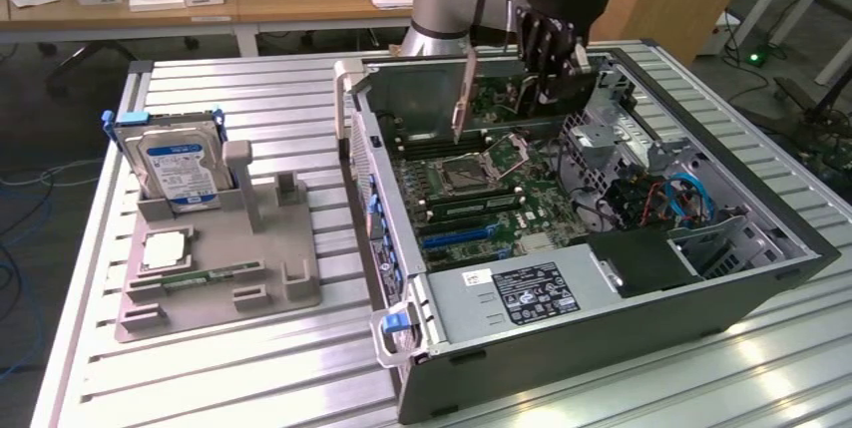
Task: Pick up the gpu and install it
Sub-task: 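Insert the gpu into the slot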
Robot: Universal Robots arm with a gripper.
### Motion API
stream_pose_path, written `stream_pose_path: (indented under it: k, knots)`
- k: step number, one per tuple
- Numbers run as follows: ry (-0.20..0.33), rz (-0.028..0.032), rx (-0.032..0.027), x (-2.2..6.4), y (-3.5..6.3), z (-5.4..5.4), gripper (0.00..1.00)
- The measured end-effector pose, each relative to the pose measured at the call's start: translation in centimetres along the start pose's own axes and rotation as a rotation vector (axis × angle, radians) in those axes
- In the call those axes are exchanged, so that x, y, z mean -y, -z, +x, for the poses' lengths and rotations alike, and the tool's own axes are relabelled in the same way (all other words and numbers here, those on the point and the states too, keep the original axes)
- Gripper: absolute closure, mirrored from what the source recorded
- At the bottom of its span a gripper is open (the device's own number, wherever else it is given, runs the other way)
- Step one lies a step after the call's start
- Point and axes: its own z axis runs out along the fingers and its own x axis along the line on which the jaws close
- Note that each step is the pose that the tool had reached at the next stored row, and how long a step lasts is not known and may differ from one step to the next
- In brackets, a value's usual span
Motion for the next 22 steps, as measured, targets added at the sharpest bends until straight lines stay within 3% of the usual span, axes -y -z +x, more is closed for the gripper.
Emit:
stream_pose_path:
  k: [6, 12, 17, 22]
  knots:
    - [0.0, -0.0059, 0.0, -0.39, -0.65, 0.3, 0.73]
    - [0.0, -0.0061, 0.0001, -1.54, -0.82, 0.3, 0.73]
    - [0.0, -0.0061, -0.0001, -1.65, -1.03, 1.3, 0.73]
    - [0.0, -0.006, 0.0, -2.02, -1.38, 1.6, 0.73]
